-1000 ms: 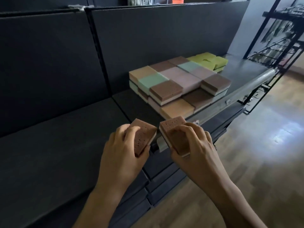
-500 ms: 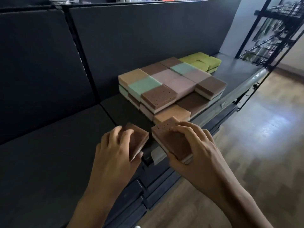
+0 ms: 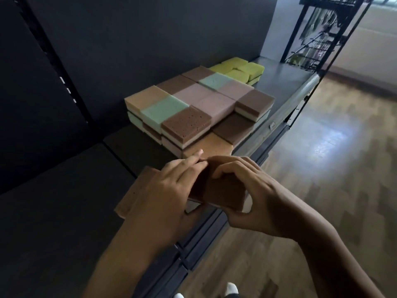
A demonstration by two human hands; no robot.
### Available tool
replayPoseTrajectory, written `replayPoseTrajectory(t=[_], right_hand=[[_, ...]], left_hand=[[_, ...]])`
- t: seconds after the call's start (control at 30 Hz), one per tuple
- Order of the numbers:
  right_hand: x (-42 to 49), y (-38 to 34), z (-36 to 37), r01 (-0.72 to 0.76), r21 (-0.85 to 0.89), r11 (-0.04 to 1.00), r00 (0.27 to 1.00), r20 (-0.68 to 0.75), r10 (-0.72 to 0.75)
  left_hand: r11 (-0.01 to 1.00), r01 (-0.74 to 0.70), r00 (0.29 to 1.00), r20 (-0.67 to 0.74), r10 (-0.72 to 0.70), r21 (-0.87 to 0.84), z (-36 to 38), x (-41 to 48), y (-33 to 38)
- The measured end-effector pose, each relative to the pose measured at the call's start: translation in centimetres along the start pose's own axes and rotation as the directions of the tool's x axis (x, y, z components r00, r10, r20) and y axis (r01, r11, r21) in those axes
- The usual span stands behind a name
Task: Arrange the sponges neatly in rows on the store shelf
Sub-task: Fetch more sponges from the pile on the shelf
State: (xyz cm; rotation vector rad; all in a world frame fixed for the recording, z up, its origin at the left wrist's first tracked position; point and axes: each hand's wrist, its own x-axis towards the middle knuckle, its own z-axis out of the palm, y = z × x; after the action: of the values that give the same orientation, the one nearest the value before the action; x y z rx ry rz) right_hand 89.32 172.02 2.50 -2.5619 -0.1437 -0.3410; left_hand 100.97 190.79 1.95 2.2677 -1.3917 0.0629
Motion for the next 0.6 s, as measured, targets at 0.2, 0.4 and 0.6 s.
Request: replayPoseTrajectory(t=[0.2, 0.4, 0.6], right_hand=[[1.1, 4.0, -1.0, 0.004, 0.014, 1.000, 1.000, 0.014, -0.004], [3.1, 8.9, -3.8, -0.001, 0.045, 0.999, 1.000, -0.001, 0.001], [4.9, 13.3, -7.2, 0.080, 0.148, 0.986, 0.995, 0.055, -0.089]], left_hand=[[0.997, 0.075, 0.997, 0.012, -0.075, 0.014, 0.4, 2.1, 0.8], [0.985, 0.171, 0.981, -0.094, -0.168, 0.023, 2.3, 5.8, 2.7], [0.979, 0.192, 0.978, -0.099, -0.184, 0.075, 4.0, 10.3, 5.6]])
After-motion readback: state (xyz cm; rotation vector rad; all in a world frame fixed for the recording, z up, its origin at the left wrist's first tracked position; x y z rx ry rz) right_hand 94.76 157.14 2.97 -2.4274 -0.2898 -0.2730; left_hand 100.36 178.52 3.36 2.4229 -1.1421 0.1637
